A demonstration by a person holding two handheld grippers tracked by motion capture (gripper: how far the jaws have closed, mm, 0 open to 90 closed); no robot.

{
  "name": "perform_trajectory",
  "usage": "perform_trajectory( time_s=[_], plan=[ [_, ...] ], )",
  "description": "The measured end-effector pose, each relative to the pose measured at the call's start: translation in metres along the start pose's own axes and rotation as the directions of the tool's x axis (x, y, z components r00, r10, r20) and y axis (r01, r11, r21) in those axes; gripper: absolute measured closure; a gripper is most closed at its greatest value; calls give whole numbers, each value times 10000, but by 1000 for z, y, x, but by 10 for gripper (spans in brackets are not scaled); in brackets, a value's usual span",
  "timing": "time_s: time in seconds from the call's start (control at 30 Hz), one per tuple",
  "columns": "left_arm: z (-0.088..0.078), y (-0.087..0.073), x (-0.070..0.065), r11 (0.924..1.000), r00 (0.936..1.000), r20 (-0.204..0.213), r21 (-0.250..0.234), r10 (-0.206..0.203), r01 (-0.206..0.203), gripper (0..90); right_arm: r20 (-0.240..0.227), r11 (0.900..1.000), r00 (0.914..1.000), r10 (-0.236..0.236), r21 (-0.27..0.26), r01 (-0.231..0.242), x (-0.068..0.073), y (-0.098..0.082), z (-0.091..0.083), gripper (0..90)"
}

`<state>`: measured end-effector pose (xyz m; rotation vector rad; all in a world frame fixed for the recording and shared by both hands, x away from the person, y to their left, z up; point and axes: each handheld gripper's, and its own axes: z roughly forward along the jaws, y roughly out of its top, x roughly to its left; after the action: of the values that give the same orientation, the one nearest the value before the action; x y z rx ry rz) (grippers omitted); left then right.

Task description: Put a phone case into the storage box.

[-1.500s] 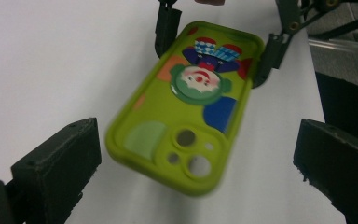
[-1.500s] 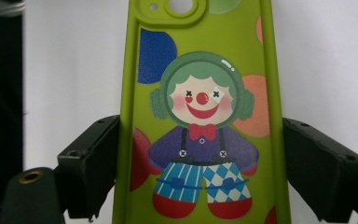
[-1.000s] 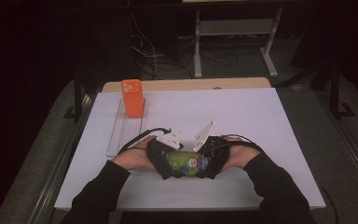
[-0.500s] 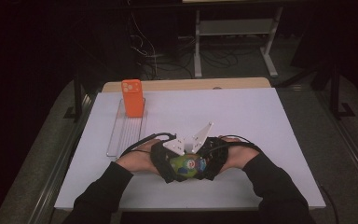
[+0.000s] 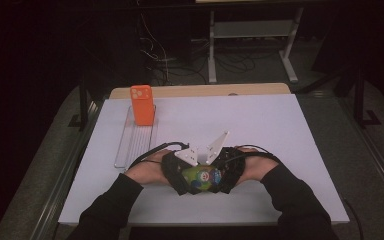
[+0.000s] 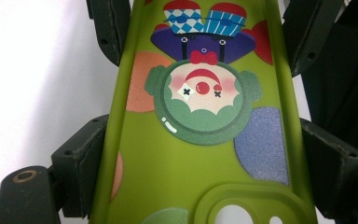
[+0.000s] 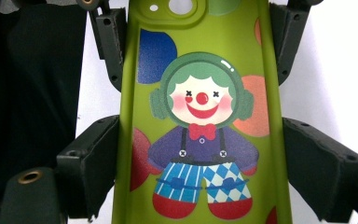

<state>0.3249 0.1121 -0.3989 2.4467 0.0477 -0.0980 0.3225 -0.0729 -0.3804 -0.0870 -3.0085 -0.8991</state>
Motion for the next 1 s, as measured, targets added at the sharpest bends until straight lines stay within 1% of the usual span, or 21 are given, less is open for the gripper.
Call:
perform_trajectory(
  time_s=[0.1,0.13,0.2,0.27,0.33,0.37,0.4,0.43,0.53,0.57,0.6,0.67,0.7,0.73,0.77,0.8,0.83,0.9,0.93,0.97,1.0],
  plan=[
    [-1,0,1,10000,10000,10,-91,36,-36,148,11,10000,10000,23,-54,-23,0,0,0,143],
    [-3,0,1,9999,9999,28,-5,129,-129,149,3,9999,9999,120,-77,-120,0,-1,0,141],
    [-5,0,2,9999,9999,26,-110,104,-104,151,-94,9992,9997,232,-312,-235,0,-2,0,130],
    [-6,0,2,9997,10000,-17,-224,51,-51,152,93,9988,9996,251,-434,-247,-1,-2,-1,88],
    [-7,0,3,9995,10000,-49,-323,-32,31,152,208,9970,9987,468,-624,-454,-3,-4,-2,25],
    [-7,0,3,9991,9998,-64,-358,-210,208,152,260,9956,9979,593,-736,-572,-3,-5,-4,12],
    [-7,-1,3,9992,9997,-141,-327,-223,218,152,454,9947,9969,649,-830,-610,-4,-6,-6,4],
    [-7,0,4,9995,9997,-134,-261,-192,189,152,461,9928,9960,761,-961,-714,-6,-8,-8,4],
    [-7,-2,4,9986,9984,-318,-268,-473,465,152,648,9879,9920,1085,-1181,-1004,-8,-13,-13,2],
    [-6,-2,3,9973,9969,-432,-378,-650,634,152,713,9862,9902,1199,-1234,-1105,-9,-15,-15,2],
    [-8,-2,5,9984,9971,-551,-229,-525,513,152,775,9836,9882,1322,-1336,-1211,-10,-17,-17,2],
    [-8,-2,6,9972,9950,-702,-264,-710,693,152,819,9764,9816,1726,-1457,-1595,-10,-22,-21,2],
    [-8,-3,7,9953,9934,-690,-352,-921,899,152,853,9720,9772,1945,-1507,-1803,-11,-25,-24,2],
    [-9,-3,7,9944,9922,-734,-385,-1008,982,152,919,9667,9736,2089,-1697,-1914,-12,-28,-25,2],
    [-9,-4,7,9942,9911,-841,-386,-1030,1000,151,1020,9649,9722,2106,-1812,-1900,-14,-31,-27,2],
    [-9,-4,7,9920,9885,-898,-450,-1219,1182,151,1058,9588,9661,2353,-1878,-2130,-14,-34,-28,2],
    [-9,-4,7,9916,9869,-1024,-474,-1248,1205,151,1164,9553,9620,2469,-1958,-2215,-15,-37,-29,2],
    [-10,-4,8,9884,9836,-1040,-510,-1474,1428,151,1326,9479,9551,2651,-2172,-2329,-15,-42,-31,3],
    [-11,-4,8,9882,9824,-1118,-500,-1495,1446,151,1369,9437,9494,2828,-2167,-2498,-16,-44,-32,3],
    [-10,-4,8,9843,9781,-1149,-519,-1735,1685,151,1425,9324,9355,3232,-2166,-2892,-14,-45,-33,2],
    [-11,-4,9,9847,9760,-1329,-462,-1725,1678,151,1444,9194,9222,3587,-2257,-3222,-13,-47,-35,2]
  ],
)
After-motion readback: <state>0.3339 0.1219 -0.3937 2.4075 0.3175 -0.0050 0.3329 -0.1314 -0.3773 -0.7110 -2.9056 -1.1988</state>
